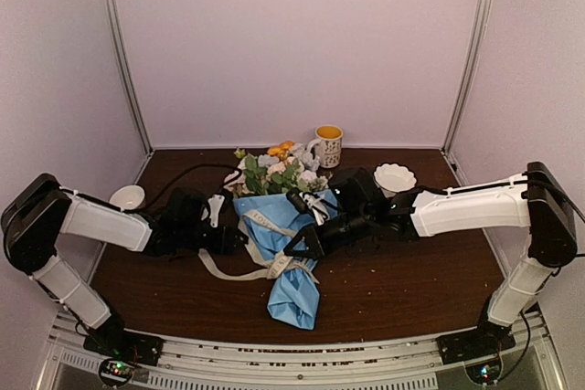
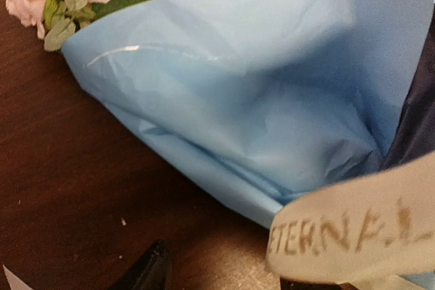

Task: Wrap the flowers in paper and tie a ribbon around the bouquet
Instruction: Cross the half-tied ribbon over the folded bouquet.

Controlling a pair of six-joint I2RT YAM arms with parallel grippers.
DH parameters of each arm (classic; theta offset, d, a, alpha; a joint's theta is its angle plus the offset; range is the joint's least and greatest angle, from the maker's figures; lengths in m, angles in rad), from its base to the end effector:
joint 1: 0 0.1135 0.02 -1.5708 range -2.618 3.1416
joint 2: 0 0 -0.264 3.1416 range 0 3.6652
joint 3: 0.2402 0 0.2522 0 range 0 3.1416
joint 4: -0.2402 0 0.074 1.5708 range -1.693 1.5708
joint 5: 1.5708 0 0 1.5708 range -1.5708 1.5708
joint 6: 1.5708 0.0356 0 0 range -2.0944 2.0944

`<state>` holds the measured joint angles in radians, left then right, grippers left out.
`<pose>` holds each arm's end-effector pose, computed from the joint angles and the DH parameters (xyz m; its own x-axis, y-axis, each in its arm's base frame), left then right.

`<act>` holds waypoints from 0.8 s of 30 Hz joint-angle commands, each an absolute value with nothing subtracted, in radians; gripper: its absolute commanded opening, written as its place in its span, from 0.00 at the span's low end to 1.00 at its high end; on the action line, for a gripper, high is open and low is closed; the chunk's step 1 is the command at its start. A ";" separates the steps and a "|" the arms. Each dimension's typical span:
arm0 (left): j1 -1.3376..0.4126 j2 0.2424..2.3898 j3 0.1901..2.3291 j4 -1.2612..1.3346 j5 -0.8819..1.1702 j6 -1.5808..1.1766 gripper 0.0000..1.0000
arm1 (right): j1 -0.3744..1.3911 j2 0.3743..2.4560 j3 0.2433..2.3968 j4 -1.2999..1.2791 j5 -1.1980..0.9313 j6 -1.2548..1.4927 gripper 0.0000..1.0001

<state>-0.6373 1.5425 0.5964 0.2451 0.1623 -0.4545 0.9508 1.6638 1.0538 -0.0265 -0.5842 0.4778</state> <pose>0.2279 -0.1759 0.1434 -0.7671 0.0289 -0.6409 0.3892 0.8151 -0.4291 0.1950 0.3069 0.2236 -0.7374 -0.3727 -0.5634 -0.6729 0.3323 0.6609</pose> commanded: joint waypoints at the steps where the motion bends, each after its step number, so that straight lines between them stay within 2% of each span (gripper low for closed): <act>1: -0.631 1.561 0.612 0.422 0.281 -0.433 0.58 | 0.946 1.649 1.043 -0.009 -0.562 0.478 0.00; 4: -0.631 1.586 0.614 0.443 0.316 -0.428 0.56 | 0.945 1.650 1.042 -0.005 -0.561 0.480 0.00; 5: -0.631 1.596 0.617 0.449 0.331 -0.425 0.52 | 0.946 1.650 1.039 -0.003 -0.561 0.480 0.00; 6: -0.631 1.606 0.622 0.450 0.338 -0.424 0.44 | 0.945 1.649 1.040 -0.001 -0.561 0.480 0.00; 8: -0.631 1.614 0.630 0.440 0.331 -0.427 0.11 | 0.945 1.649 1.039 -0.002 -0.560 0.482 0.00; 9: -0.631 1.609 0.628 0.435 0.326 -0.434 0.00 | 0.945 1.649 1.041 -0.005 -0.557 0.482 0.00; 14: -0.635 1.435 0.506 0.393 0.247 -0.464 0.00 | 0.942 1.639 1.049 -0.009 -0.536 0.484 0.00; 17: -0.681 1.235 0.453 0.172 0.114 -0.438 0.00 | 0.937 1.639 1.064 -0.009 -0.520 0.488 0.00; 20: -0.808 1.034 0.470 -0.083 -0.049 -0.393 0.00 | 0.929 1.646 1.086 -0.017 -0.504 0.485 0.00; 24: -0.949 0.840 0.486 -0.292 -0.077 -0.415 0.00 | 0.926 1.671 1.138 -0.049 -0.491 0.473 0.00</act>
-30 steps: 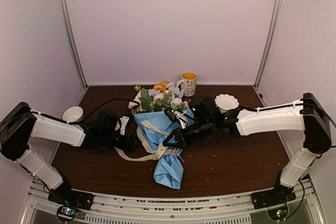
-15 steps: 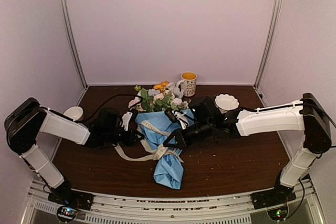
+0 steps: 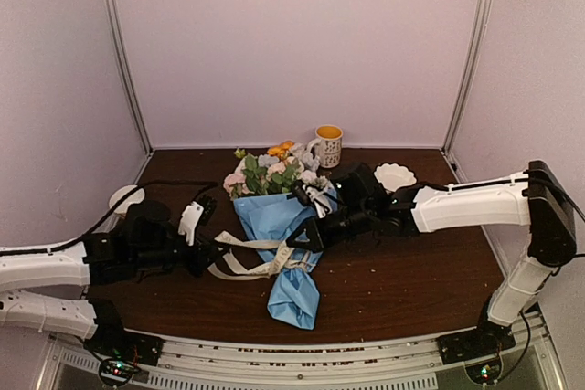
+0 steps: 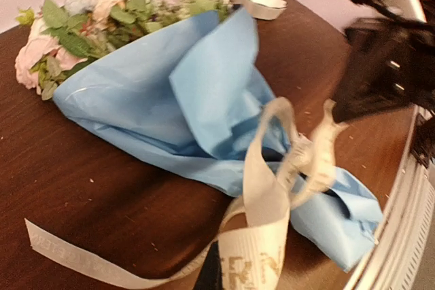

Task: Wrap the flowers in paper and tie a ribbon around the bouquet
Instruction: Cross the half-tied ribbon over the folded bouquet.

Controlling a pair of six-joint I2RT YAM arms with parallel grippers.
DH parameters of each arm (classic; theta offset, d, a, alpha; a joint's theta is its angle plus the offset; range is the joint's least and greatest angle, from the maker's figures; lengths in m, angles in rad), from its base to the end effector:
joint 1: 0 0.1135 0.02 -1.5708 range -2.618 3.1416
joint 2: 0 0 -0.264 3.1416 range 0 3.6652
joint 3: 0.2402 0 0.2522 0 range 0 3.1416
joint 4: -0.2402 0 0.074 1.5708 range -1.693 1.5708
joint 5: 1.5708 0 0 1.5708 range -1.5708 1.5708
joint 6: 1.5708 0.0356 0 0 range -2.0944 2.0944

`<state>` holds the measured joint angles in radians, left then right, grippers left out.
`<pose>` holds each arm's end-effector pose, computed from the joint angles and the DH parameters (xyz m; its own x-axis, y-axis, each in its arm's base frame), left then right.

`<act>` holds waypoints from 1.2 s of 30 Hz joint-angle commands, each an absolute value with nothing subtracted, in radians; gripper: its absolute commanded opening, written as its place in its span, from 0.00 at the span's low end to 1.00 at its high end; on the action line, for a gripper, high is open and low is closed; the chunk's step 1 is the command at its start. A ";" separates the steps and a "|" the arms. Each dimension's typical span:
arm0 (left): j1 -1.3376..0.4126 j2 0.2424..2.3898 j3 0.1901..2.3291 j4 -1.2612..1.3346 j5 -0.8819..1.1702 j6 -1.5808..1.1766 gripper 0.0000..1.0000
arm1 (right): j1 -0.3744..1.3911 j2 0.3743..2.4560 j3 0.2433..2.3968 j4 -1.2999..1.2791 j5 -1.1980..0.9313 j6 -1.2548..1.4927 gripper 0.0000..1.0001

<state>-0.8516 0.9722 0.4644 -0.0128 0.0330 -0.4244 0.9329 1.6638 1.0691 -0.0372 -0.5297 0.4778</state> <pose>0.1371 -0.1584 0.2104 -0.6160 0.0788 -0.7838 0.5675 0.7345 -0.3722 0.2032 0.3044 0.2270 -0.7428 -0.3357 -0.5793 -0.6695 0.3837 0.6361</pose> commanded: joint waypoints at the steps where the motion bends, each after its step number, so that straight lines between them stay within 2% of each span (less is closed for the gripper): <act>1: -0.971 0.814 0.486 -0.332 -0.056 -0.418 0.00 | 0.926 1.677 1.152 -0.057 -0.492 0.470 0.00; 6: -1.049 0.753 0.552 -0.429 0.076 -0.373 0.00 | 0.925 1.690 1.202 -0.096 -0.469 0.452 0.00; 12: -1.173 0.849 0.726 -0.508 0.171 -0.247 0.00 | 0.925 1.704 1.227 -0.119 -0.446 0.438 0.00; 19: -1.197 0.915 0.828 -0.503 0.226 -0.141 0.00 | 0.925 1.736 1.250 -0.132 -0.437 0.429 0.00; 25: -1.212 1.137 0.928 -0.434 0.340 -0.028 0.00 | 0.925 1.732 1.255 -0.133 -0.443 0.426 0.00; 36: -1.228 1.564 1.273 -0.338 0.572 0.133 0.00 | 0.925 1.736 1.252 -0.158 -0.452 0.415 0.00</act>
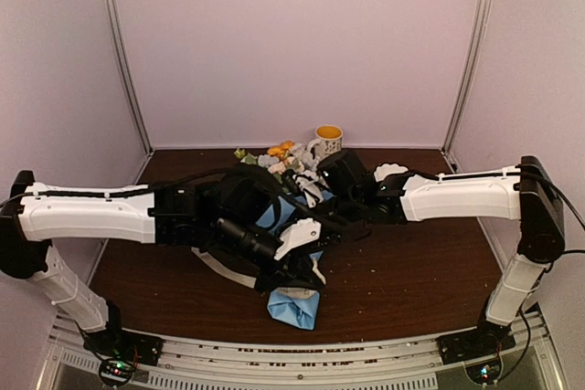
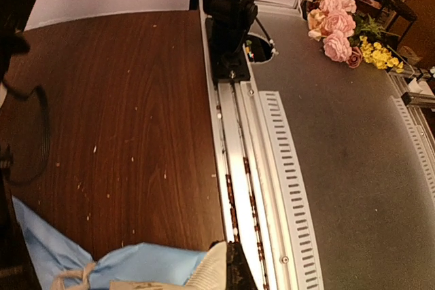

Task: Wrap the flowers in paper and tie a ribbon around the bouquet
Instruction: Cross the half-tied ribbon over the folded bouquet.

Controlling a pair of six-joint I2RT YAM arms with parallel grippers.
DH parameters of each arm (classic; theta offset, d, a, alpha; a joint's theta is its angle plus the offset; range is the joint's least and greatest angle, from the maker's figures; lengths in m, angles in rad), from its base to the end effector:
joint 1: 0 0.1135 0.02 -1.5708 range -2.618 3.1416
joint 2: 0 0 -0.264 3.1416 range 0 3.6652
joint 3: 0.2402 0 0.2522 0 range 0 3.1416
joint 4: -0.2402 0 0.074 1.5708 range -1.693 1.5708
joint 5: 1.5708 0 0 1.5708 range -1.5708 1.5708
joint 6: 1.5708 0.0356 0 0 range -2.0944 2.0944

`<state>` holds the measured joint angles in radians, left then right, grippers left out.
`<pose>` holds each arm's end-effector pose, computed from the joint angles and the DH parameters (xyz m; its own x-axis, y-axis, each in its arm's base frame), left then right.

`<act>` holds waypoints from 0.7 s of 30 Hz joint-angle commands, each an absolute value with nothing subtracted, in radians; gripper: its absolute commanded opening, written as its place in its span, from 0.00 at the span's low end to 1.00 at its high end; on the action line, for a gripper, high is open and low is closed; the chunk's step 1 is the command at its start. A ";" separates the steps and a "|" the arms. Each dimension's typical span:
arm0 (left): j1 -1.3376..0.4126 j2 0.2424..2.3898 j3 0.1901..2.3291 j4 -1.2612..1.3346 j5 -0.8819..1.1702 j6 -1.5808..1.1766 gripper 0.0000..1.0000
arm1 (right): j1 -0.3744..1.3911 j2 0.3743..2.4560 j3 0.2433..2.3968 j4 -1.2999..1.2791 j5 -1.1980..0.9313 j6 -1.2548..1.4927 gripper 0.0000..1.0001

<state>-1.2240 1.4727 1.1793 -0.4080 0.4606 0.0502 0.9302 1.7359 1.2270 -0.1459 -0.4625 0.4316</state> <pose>0.0962 -0.3128 0.2945 -0.1710 0.6054 -0.7774 0.9677 -0.0453 -0.2481 0.2207 0.3226 0.2425 -0.7192 -0.3384 -0.6068 -0.6916 0.4324 0.5786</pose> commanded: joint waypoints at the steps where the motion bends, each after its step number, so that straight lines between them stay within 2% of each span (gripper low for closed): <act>1: -1.229 1.598 1.298 -0.338 0.576 0.140 0.00 | 0.925 1.734 1.253 -0.157 -0.453 0.414 0.00; 4: -1.229 1.687 1.358 -0.333 0.564 0.154 0.07 | 0.926 1.736 1.252 -0.159 -0.454 0.412 0.00; 7: -1.230 1.728 1.380 -0.322 0.541 0.154 0.30 | 0.925 1.736 1.251 -0.162 -0.458 0.410 0.00; 9: -1.230 1.720 1.368 -0.321 0.498 0.153 0.40 | 0.925 1.732 1.248 -0.164 -0.459 0.408 0.00; 15: -1.230 1.580 1.245 -0.250 0.296 0.183 0.78 | 0.927 1.723 1.234 -0.156 -0.467 0.416 0.00; 17: -1.229 1.544 1.226 -0.251 0.229 0.190 0.83 | 0.928 1.721 1.229 -0.147 -0.471 0.425 0.00; 21: -1.190 1.438 1.084 -0.121 0.135 0.100 0.83 | 0.932 1.715 1.222 -0.132 -0.474 0.446 0.00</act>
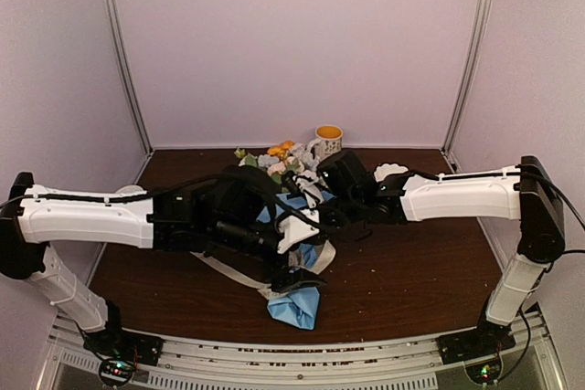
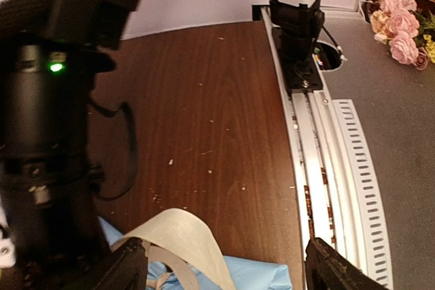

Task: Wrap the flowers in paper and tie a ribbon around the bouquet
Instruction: Cross the half-tied ribbon over the folded bouquet.

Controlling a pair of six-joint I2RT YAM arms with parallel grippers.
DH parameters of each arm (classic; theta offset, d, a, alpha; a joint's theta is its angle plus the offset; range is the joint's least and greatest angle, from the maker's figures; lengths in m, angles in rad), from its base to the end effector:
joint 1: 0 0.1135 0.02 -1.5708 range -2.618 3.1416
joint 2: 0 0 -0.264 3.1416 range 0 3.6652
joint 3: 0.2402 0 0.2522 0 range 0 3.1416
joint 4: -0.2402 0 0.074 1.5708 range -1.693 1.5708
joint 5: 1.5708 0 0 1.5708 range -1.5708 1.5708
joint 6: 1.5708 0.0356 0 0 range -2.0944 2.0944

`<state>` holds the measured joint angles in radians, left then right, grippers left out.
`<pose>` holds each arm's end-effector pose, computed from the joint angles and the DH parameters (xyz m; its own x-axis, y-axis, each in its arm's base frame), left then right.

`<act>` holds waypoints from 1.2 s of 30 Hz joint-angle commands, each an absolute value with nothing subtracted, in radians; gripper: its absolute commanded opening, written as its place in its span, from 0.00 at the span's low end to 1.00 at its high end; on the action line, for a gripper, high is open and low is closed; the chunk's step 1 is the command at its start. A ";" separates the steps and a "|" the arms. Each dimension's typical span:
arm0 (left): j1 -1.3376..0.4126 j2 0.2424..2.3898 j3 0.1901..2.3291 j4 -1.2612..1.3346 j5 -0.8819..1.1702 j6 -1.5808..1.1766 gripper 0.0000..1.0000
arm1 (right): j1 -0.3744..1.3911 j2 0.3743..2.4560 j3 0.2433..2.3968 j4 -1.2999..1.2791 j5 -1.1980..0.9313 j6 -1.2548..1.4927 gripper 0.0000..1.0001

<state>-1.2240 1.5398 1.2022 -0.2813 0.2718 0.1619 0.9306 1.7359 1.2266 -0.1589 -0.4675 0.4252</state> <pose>0.1103 -0.3334 0.2900 -0.0366 0.5581 -0.8290 0.9992 0.0322 -0.0224 0.2198 0.3220 0.2413 -0.7196 -0.3497 -0.5999 -0.6920 0.4323 0.5781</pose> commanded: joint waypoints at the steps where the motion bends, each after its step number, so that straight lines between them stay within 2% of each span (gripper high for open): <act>1: -1.164 1.397 1.030 -0.068 0.135 0.054 0.82 | 0.933 1.711 1.217 -0.124 -0.474 0.452 0.00; 6: -1.041 1.193 0.780 0.150 0.178 -0.092 0.82 | 0.941 1.681 1.184 -0.094 -0.465 0.474 0.00; 9: -1.040 1.150 0.755 0.113 0.208 -0.056 0.83 | 0.943 1.682 1.180 -0.091 -0.465 0.477 0.00; 10: -1.039 1.143 0.759 0.079 0.171 -0.059 0.79 | 0.944 1.684 1.182 -0.092 -0.467 0.478 0.00; 13: -1.001 1.103 0.703 0.091 0.100 -0.097 0.59 | 0.951 1.682 1.184 -0.088 -0.468 0.483 0.00; 17: -0.874 1.111 0.577 0.238 0.204 -0.199 0.46 | 0.961 1.672 1.175 -0.051 -0.475 0.516 0.00; 19: -0.856 1.153 0.562 0.271 0.224 -0.212 0.46 | 0.967 1.664 1.168 -0.037 -0.471 0.533 0.00; 22: -0.850 1.240 0.581 0.309 0.308 -0.218 0.60 | 0.976 1.657 1.151 -0.012 -0.465 0.563 0.00; 24: -0.851 1.296 0.602 0.333 0.355 -0.228 0.64 | 0.981 1.658 1.142 0.000 -0.461 0.579 0.00; 33: -0.850 1.437 0.630 0.473 0.478 -0.253 0.66 | 0.997 1.654 1.120 0.050 -0.464 0.620 0.00; 36: -0.850 1.472 0.646 0.493 0.495 -0.262 0.62 | 1.002 1.654 1.120 0.062 -0.465 0.624 0.00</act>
<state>-0.8501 1.4380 0.6006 0.3809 0.4305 -0.2420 0.9932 1.6890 1.1316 0.0132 -0.4702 0.6064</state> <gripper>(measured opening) 0.647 0.009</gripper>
